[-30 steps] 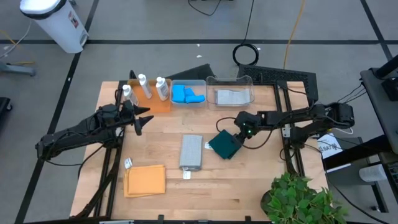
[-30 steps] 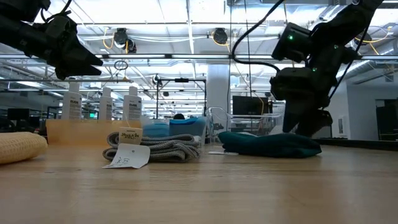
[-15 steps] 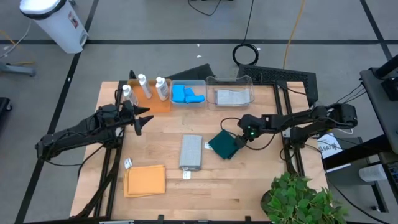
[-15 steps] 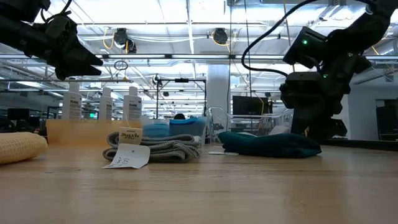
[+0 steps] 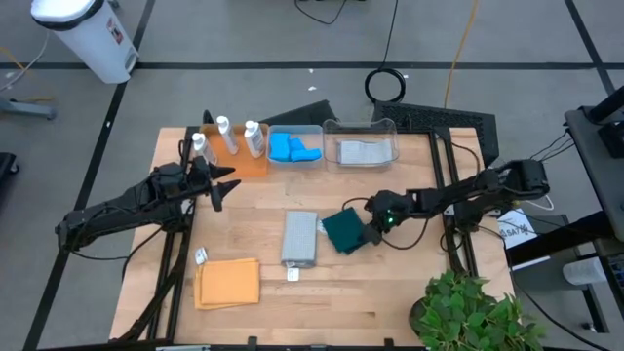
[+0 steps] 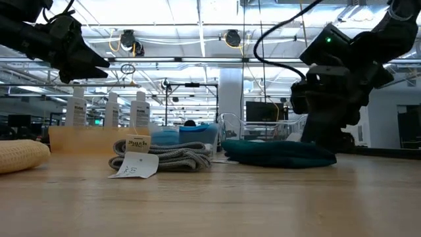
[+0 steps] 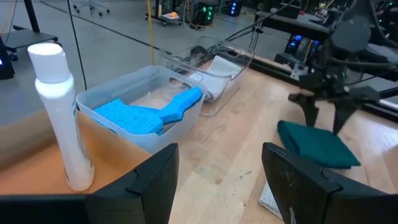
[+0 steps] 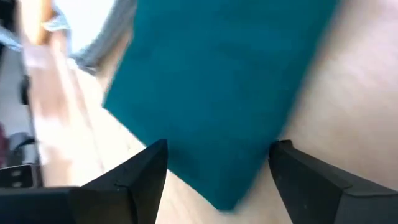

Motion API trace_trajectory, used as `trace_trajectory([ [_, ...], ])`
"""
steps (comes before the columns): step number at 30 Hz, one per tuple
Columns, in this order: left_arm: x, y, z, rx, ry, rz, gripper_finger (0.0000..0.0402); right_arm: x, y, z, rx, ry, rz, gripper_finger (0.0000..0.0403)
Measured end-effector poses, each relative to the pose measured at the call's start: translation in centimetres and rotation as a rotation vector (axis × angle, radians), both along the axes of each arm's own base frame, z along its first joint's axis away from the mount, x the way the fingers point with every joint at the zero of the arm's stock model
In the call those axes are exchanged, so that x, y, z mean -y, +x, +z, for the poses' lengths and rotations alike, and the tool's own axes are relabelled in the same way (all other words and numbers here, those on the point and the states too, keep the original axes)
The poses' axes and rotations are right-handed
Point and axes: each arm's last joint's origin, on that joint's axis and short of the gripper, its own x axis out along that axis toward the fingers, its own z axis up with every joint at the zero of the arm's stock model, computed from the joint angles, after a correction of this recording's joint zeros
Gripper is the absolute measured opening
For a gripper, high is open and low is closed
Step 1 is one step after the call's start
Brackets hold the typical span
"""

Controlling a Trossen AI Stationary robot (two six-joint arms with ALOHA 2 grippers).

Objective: Pick & Place Kitchen Items
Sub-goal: Put the green towel into the right transparent bin

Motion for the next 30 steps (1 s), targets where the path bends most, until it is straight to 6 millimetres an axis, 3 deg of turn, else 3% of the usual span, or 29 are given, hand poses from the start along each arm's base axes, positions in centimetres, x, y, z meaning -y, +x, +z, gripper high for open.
trace_trajectory([
  [8,-0.1,0.2,-0.2,-0.019,-0.009,0.001,0.0237,-0.3,1.8,-2.3,0.023,0.041,-0.094,0.0257],
  [14,-0.2,0.5,-0.3,-0.041,-0.018,0.0,0.0237,0.0,2.0,-4.1,-0.02,-0.024,-0.172,0.0238],
  [30,-0.3,0.7,-0.4,-0.05,-0.022,0.0,0.0237,0.1,1.9,-5.0,-0.031,-0.167,-0.189,0.0077],
])
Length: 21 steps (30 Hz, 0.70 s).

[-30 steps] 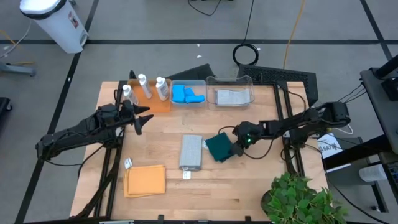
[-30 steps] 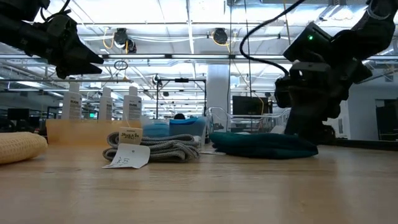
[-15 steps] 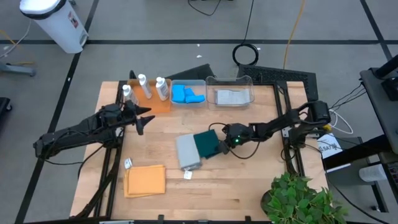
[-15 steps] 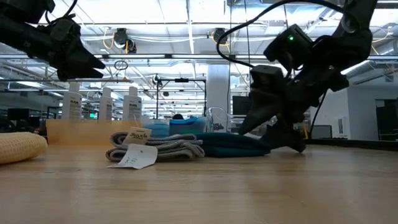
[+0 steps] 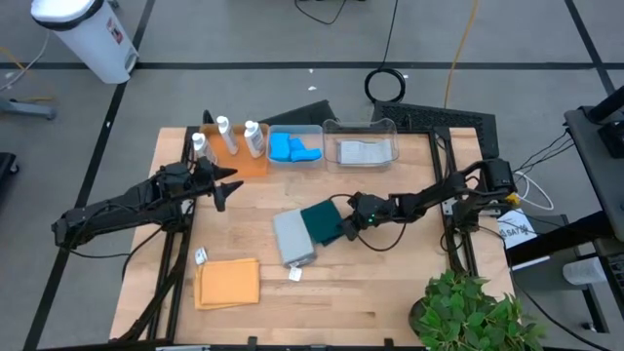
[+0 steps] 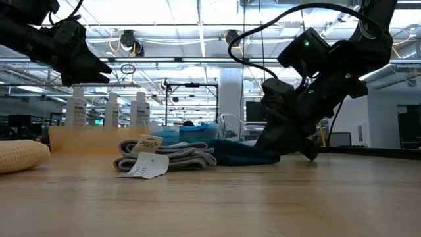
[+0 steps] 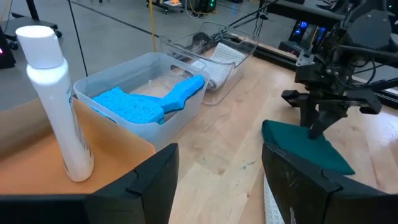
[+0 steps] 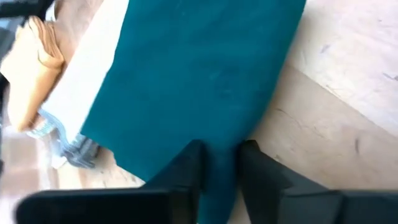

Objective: Pick & Place Kitchen Items
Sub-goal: Put the green towel into the right transparent bin

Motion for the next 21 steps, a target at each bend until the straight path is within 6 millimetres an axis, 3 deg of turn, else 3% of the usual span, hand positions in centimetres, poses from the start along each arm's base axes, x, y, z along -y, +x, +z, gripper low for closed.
trace_trajectory([
  [6,0.0,0.0,0.0,0.0,-0.001,0.0,0.0237,0.0,0.4,0.3,0.056,-0.062,0.071,0.0007],
  [11,0.0,0.0,0.0,0.0,-0.001,0.001,0.0237,-0.1,0.9,1.4,0.152,-0.092,0.131,0.0003],
  [21,0.0,0.0,0.0,-0.001,0.002,0.013,0.0237,0.1,0.4,6.6,0.332,-0.203,0.102,0.0001],
])
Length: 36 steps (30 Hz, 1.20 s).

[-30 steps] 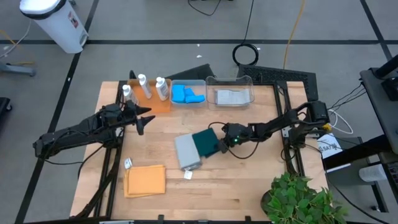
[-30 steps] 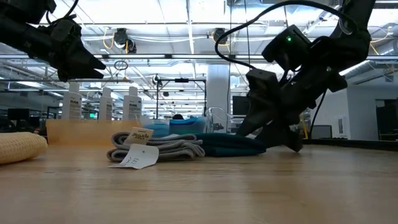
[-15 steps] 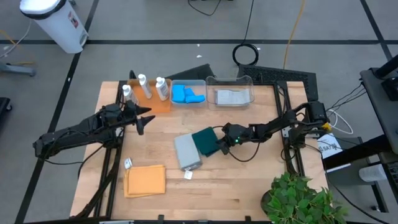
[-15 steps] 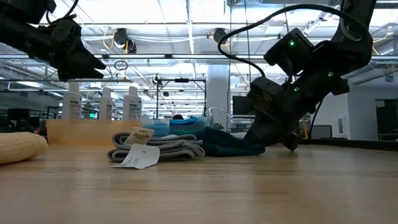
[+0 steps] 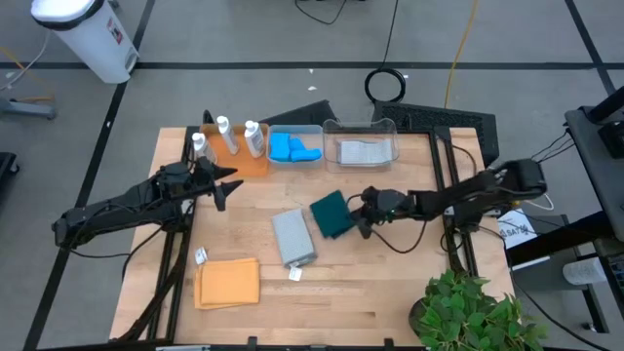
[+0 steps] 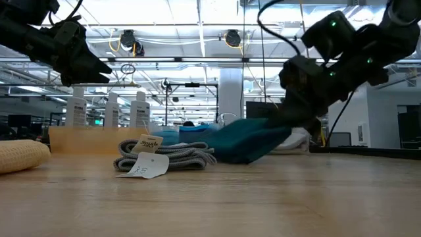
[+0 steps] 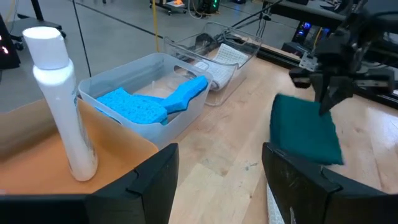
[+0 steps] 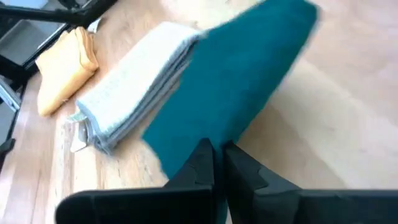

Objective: Pick & Place Kitchen Items
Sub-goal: Put the green towel into the right transparent bin

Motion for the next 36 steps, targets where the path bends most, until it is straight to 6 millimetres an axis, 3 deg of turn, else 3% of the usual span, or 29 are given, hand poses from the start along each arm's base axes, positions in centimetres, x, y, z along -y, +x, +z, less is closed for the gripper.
trace_trajectory([
  [7,0.0,0.0,0.0,0.0,-0.001,0.004,0.0237,0.2,-0.8,3.0,0.116,-0.093,-0.044,0.0],
  [20,0.0,0.0,0.0,0.0,-0.001,0.004,0.0237,1.1,-1.4,6.2,0.298,-0.193,-0.104,0.0],
  [36,0.0,0.0,0.0,-0.002,0.003,0.005,0.0237,7.3,-1.5,10.0,0.429,-0.321,-0.295,0.0],
])
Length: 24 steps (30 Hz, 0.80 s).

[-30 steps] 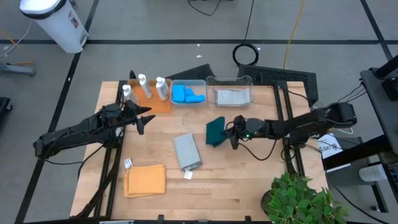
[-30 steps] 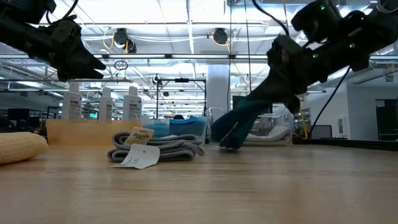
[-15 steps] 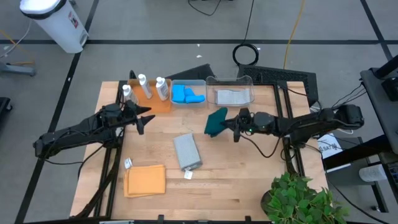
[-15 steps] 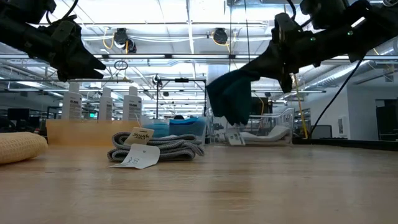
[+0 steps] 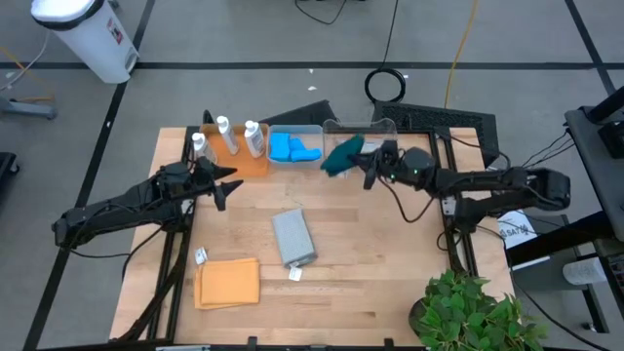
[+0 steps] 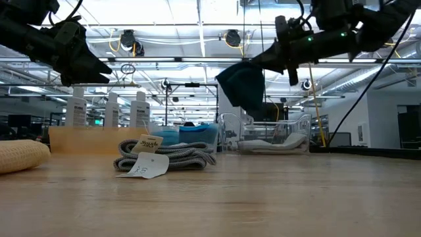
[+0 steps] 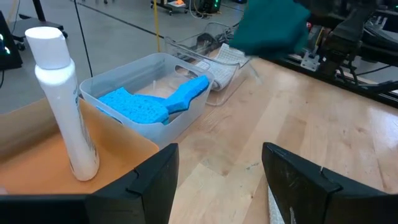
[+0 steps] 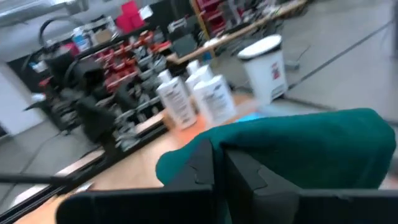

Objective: Pick & Place Kitchen Items
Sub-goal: Put the green towel into the right transparent bin

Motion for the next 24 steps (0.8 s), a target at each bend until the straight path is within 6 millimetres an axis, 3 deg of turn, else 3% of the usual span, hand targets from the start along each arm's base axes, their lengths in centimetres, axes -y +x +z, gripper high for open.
trace_trajectory([
  [4,0.0,0.0,0.0,-0.001,0.004,0.014,0.0237,1.8,-0.4,0.8,-0.003,-0.067,-0.108,0.0],
  [10,-0.1,0.0,0.0,-0.002,0.005,0.02,0.0237,4.0,-0.7,-0.5,-0.101,-0.108,-0.386,0.0],
  [17,-0.2,-0.1,0.0,-0.006,0.015,0.057,0.0237,5.5,0.6,-3.7,-0.189,-0.079,-0.407,0.0],
  [24,-0.2,-0.1,0.0,-0.006,0.016,0.058,0.0237,6.2,2.1,-5.2,-0.112,-0.132,-0.283,0.0],
])
